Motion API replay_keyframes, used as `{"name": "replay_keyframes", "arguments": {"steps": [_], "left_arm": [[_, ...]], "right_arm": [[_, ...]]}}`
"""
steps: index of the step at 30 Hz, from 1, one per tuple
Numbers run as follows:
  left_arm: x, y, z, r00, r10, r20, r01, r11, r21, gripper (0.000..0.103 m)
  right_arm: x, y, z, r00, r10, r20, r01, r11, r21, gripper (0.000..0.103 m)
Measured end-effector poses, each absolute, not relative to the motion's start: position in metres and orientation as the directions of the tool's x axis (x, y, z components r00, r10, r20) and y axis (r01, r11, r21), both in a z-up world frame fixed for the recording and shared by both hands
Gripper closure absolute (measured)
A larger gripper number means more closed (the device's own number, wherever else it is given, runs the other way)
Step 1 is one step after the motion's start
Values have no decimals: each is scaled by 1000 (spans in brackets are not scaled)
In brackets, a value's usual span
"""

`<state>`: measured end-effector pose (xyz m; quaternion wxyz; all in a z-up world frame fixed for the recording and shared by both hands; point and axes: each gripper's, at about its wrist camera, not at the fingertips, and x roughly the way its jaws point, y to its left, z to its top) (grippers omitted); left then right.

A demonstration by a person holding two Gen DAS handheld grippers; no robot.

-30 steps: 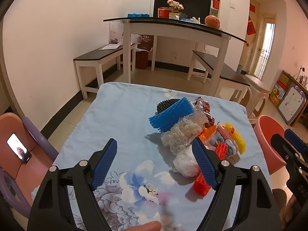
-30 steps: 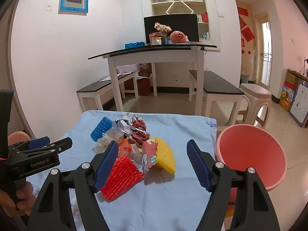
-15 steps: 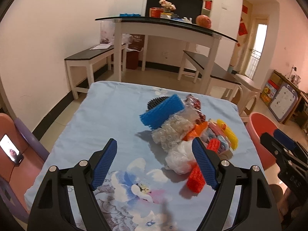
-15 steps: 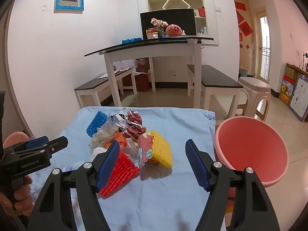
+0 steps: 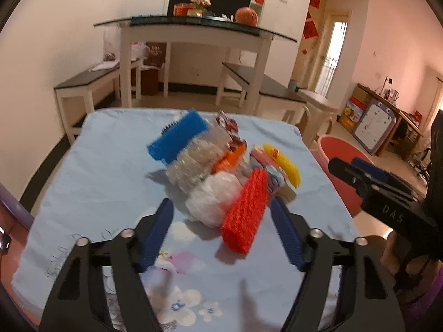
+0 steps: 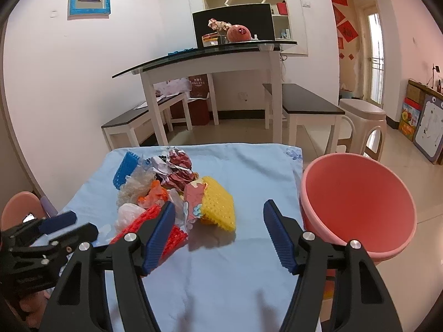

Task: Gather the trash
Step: 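Close the left tool on the red mesh sleeve while the right tool closes on the yellow mesh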

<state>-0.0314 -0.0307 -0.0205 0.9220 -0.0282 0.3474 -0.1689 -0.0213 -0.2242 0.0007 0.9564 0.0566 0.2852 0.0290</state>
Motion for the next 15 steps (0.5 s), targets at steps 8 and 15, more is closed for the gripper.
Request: {"name": "replay_keyframes", "arguments": {"steps": [8, 15], "left_arm": [[-29, -42, -35, 644, -387, -660, 333, 918, -214, 47], [-19, -47, -45, 621, -370, -691, 316, 925, -211, 52]], "right_arm": [[-18, -234, -8, 824, 84, -560, -10, 991, 135, 38], [-11, -236, -15, 810, 97, -578, -19, 990, 141, 40]]}}
